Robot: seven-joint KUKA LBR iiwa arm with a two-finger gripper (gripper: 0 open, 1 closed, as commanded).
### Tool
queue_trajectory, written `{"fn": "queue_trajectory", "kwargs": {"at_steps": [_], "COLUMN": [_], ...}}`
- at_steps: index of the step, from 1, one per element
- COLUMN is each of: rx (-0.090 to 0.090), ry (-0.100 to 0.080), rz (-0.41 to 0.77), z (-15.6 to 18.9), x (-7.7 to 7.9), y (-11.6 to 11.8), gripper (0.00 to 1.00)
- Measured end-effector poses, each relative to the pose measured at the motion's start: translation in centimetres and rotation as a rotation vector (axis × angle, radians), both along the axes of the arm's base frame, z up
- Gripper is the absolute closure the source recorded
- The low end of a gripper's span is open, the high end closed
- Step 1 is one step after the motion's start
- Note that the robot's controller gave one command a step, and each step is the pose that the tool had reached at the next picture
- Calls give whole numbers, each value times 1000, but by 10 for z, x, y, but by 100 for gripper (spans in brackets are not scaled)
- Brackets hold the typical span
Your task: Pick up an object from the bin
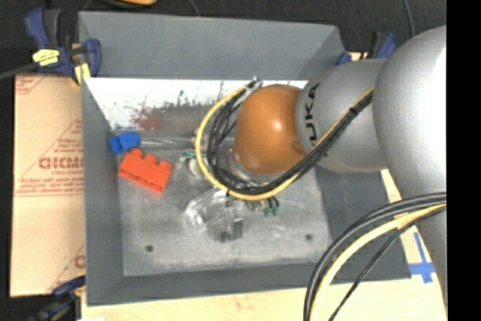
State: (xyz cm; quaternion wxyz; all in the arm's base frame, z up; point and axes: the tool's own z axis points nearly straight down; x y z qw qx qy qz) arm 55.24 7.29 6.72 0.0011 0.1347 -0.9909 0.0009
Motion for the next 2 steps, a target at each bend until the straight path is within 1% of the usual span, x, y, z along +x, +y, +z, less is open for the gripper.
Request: {"fn": "queue_trajectory", "kwargs": {"at_steps": [2], "rx": [3], "ry": [-3], "rz": [-12], "z": [1], "x": [2], "y": [-1], "gripper": [0]}}
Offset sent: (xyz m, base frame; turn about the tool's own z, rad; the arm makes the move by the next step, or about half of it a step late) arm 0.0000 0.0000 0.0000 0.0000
